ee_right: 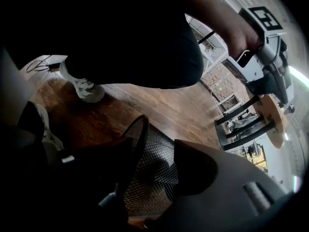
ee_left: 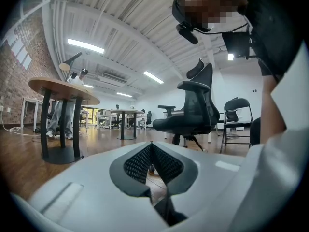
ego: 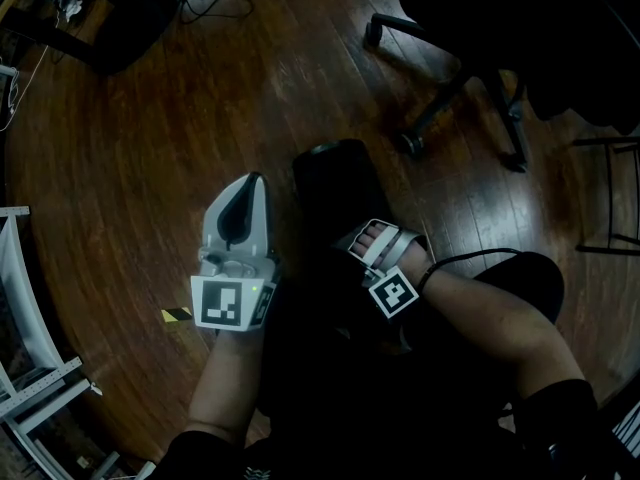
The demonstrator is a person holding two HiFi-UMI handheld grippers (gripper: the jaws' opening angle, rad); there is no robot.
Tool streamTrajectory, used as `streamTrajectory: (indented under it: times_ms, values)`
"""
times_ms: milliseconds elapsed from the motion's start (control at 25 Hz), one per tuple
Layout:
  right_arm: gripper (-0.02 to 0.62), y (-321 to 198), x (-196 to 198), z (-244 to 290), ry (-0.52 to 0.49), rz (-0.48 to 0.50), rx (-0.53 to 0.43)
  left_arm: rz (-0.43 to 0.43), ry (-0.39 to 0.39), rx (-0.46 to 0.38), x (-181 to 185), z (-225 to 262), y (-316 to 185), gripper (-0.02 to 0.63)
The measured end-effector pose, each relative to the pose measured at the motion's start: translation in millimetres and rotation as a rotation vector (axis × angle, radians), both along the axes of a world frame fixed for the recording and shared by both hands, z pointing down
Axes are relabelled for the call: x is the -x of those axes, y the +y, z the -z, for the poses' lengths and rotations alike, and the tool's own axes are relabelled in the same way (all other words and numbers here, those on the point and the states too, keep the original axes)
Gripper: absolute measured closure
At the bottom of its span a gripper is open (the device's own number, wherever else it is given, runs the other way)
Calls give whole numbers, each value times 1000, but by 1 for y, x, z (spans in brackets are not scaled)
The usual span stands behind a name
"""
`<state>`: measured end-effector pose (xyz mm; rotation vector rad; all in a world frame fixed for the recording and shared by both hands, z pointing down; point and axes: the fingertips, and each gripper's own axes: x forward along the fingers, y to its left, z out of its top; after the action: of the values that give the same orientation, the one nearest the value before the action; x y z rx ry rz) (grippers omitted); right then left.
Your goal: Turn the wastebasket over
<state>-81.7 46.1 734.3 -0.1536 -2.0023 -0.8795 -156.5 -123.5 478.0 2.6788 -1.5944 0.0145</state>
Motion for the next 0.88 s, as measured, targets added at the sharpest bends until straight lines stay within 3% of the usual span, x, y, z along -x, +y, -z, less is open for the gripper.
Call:
streamTrajectory:
  times_ms: [120, 400, 640, 880]
  values:
    - [321, -3, 1, -1, 10, 9, -39, 2, -3, 1, 2, 0, 1, 606]
    - [331, -1, -1, -12, 70, 5, -12, 32, -20, 13, 13, -2, 5, 606]
    - [420, 3, 4, -9, 62, 4, 11, 46, -24, 17, 18, -2, 6, 606]
    - [447, -13, 9, 6, 7, -66, 9, 23, 3, -29, 15, 6, 9, 606]
